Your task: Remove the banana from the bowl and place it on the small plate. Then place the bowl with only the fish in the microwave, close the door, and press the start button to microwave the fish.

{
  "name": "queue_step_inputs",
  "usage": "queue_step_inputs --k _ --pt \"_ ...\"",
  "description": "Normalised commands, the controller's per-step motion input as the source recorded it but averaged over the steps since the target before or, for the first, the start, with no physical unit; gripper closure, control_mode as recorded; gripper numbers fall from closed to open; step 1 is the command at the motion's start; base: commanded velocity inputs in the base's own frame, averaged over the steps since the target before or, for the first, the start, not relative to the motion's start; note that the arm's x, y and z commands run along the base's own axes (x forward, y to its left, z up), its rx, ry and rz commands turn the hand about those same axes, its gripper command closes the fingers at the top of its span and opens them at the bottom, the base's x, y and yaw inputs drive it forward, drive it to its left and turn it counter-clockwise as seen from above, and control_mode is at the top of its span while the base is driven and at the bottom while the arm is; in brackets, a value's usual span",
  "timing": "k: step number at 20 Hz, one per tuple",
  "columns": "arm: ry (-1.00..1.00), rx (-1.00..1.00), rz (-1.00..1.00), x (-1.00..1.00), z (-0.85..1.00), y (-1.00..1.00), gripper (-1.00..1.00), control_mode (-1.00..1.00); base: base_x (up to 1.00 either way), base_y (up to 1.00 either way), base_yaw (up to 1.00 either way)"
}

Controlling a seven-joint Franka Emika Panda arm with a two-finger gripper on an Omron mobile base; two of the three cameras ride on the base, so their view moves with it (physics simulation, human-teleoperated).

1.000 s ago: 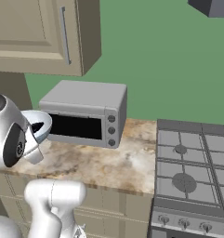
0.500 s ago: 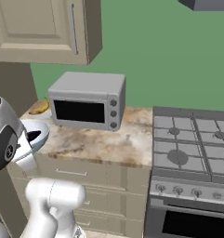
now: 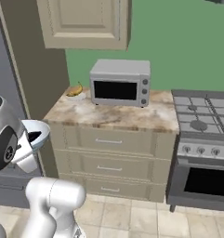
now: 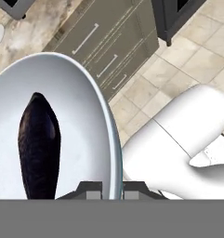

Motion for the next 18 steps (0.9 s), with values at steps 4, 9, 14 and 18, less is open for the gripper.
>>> queue_step_inputs --k 4,9,14,18 --pt "0.0 0.0 0.0 0.0 0.0 0.0 1.0 1.0 -0.46 1.0 0.0" --pt "0.0 0.0 0.0 0.0 0.0 0.0 1.0 1.0 -0.29 1.0 0.0" --pt "0.0 0.0 0.0 0.0 0.0 0.0 1.0 1.0 -0.19 1.0 0.0" --pt "0.0 0.0 0.0 0.0 0.0 0.0 1.0 1.0 -0.28 1.0 0.0"
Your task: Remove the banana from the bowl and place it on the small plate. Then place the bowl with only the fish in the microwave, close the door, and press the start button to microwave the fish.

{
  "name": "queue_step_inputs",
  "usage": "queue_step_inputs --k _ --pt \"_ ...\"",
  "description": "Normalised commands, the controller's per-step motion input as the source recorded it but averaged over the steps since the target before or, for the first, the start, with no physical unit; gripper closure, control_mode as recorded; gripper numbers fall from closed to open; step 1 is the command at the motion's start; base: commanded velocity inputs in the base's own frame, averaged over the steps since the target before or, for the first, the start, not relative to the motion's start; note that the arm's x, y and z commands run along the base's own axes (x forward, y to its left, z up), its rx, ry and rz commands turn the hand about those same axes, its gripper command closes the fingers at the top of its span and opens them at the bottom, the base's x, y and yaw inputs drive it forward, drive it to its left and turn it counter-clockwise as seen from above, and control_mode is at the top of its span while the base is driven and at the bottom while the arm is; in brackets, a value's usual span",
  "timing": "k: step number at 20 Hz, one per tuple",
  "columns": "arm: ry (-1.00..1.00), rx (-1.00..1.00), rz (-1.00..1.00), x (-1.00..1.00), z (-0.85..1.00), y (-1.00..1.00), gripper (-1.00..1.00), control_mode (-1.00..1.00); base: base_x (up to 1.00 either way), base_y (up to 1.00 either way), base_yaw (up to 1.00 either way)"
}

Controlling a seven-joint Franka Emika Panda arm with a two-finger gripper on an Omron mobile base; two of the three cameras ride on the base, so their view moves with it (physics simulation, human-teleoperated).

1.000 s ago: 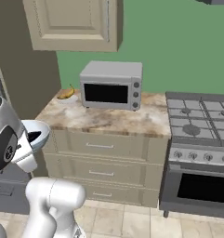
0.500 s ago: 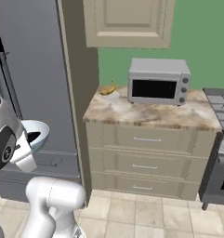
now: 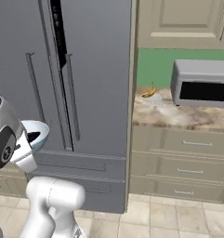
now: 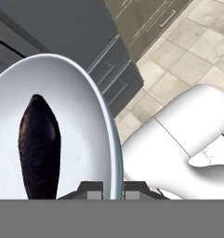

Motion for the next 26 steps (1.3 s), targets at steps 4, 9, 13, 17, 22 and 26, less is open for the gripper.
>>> queue_step_inputs --k 4,9,13,17,22,26 --pt "0.0 0.0 0.0 0.0 0.0 0.0 1.0 1.0 -0.25 1.0 0.0" --pt "0.0 0.0 0.0 0.0 0.0 0.0 1.0 1.0 -0.43 1.0 0.0" --pt "0.0 0.0 0.0 0.0 0.0 0.0 1.0 1.0 -0.11 1.0 -0.01" --pt "0.0 0.0 0.0 0.0 0.0 0.0 1.0 1.0 0.09 0.99 -0.06" --pt "0.0 0.0 0.0 0.0 0.0 0.0 1.0 1.0 0.19 0.75 -0.05" --pt "0.0 0.0 0.0 0.0 0.0 0.0 1.0 1.0 0.43 0.4 -0.07"
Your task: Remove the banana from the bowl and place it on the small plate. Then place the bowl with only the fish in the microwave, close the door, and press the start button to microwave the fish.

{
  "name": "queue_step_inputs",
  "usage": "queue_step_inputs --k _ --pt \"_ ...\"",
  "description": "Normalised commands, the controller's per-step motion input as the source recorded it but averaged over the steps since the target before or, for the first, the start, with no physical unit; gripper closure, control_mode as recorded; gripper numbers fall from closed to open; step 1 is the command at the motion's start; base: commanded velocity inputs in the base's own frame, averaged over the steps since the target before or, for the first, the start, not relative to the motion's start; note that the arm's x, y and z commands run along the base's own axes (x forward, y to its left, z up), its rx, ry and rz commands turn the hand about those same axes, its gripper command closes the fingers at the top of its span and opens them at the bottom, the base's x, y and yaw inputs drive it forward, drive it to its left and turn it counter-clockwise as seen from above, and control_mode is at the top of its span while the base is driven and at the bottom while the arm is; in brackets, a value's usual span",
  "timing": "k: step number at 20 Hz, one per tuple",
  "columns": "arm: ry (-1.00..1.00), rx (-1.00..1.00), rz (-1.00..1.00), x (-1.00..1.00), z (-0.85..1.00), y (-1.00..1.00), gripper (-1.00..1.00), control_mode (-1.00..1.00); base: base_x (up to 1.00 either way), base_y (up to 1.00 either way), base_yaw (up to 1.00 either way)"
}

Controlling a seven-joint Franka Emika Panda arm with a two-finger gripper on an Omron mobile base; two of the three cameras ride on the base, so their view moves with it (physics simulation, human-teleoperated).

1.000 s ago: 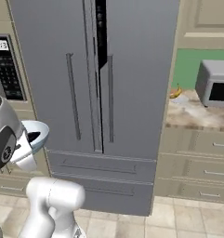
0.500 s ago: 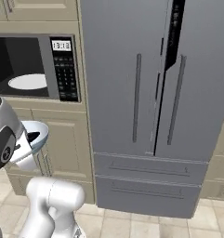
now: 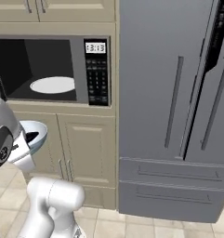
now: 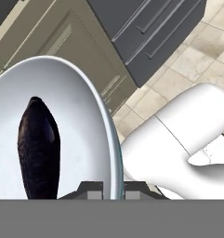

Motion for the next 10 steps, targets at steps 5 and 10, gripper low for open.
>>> queue_step_inputs --k 5,10 --pt "0.0 0.0 0.0 0.0 0.0 0.0 1.0 1.0 0.37 0.26 -0.09" --pt "0.0 0.0 0.0 0.0 0.0 0.0 1.0 1.0 0.0 0.64 -0.08"
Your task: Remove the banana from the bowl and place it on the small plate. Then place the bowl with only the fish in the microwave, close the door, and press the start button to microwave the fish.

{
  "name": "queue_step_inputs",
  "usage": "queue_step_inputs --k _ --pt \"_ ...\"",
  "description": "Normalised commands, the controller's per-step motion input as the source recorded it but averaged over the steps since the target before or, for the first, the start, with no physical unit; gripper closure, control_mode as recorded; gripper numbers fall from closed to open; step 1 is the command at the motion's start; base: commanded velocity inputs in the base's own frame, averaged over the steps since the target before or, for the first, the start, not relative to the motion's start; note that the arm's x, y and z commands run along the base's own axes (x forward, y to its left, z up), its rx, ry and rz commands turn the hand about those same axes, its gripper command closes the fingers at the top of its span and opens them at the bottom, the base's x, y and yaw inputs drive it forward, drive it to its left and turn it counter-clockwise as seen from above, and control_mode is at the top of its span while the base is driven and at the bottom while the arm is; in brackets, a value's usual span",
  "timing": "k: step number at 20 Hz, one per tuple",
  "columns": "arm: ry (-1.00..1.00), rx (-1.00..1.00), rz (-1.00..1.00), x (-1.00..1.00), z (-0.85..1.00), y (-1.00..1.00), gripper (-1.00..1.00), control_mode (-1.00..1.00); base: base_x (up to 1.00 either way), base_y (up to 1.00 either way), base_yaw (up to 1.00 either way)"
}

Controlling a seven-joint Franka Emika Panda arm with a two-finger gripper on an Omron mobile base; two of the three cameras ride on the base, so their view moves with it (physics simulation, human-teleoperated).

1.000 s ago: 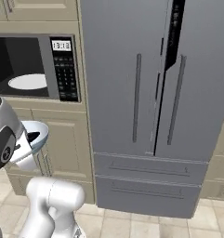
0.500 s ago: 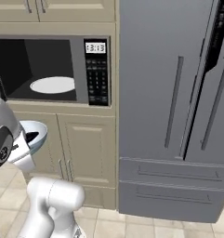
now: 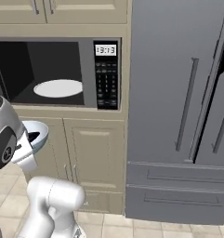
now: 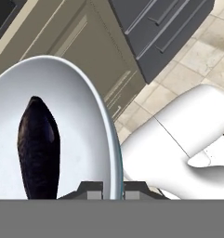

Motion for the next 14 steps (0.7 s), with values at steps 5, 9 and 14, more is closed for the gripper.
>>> queue_step_inputs --k 5,9,14 --pt "0.0 0.0 0.0 0.0 0.0 0.0 1.0 1.0 0.2 0.46 -0.04" --pt "0.0 0.0 0.0 0.0 0.0 0.0 1.0 1.0 0.28 0.38 -0.02" --pt "0.0 0.0 0.0 0.0 0.0 0.0 1.0 1.0 0.17 0.18 0.0"
